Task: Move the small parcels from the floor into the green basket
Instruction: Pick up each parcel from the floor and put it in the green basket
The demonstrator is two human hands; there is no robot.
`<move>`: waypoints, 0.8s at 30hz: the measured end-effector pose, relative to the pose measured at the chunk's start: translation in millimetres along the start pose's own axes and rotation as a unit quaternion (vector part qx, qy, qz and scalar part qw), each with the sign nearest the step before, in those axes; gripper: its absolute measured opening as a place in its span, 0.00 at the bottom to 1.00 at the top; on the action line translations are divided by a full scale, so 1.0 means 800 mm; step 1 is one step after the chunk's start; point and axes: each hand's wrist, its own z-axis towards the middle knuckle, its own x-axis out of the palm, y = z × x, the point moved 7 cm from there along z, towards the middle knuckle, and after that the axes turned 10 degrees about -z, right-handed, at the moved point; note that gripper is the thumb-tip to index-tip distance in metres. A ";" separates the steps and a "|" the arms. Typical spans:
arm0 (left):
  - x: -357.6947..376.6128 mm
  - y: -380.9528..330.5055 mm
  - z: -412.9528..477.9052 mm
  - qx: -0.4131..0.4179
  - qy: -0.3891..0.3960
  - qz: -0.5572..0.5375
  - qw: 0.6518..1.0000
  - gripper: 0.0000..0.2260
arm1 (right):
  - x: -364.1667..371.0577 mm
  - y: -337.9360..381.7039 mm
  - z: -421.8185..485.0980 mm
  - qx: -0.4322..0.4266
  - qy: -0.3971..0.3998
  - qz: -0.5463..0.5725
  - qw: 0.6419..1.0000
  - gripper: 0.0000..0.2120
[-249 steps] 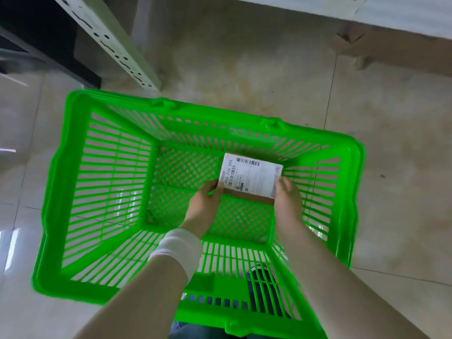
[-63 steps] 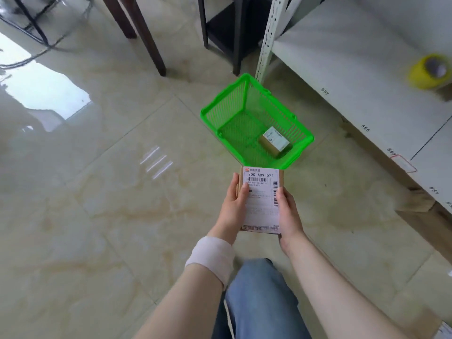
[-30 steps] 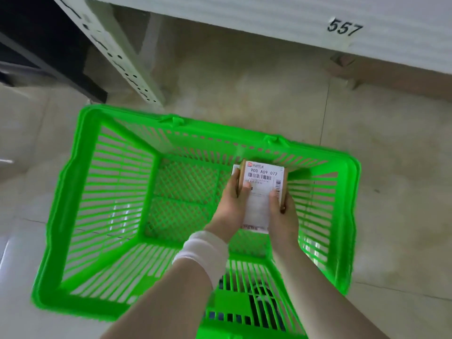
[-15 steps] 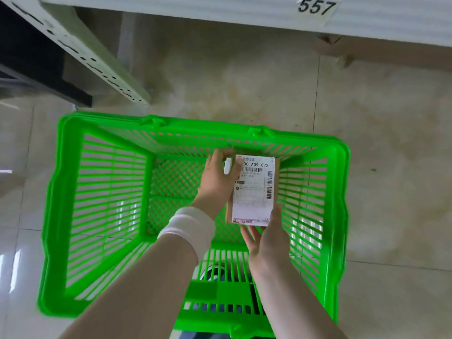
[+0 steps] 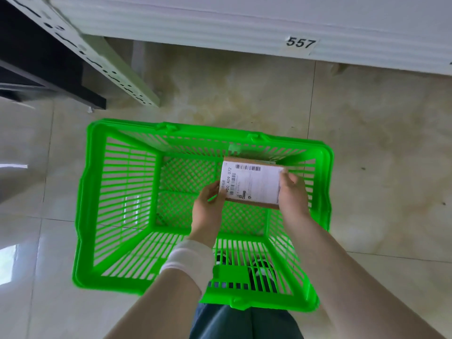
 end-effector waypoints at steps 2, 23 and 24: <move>0.008 0.003 0.005 -0.006 0.002 -0.011 1.000 0.14 | 0.000 0.007 0.014 -0.014 -0.002 -0.012 1.000 0.18; 0.042 -0.105 -0.167 0.060 0.021 0.080 0.995 0.22 | -0.098 0.015 -0.135 -0.047 0.048 0.111 0.992 0.30; 0.051 -0.117 -0.195 0.072 0.034 0.085 0.993 0.21 | -0.118 0.014 -0.156 -0.039 0.041 0.135 0.989 0.29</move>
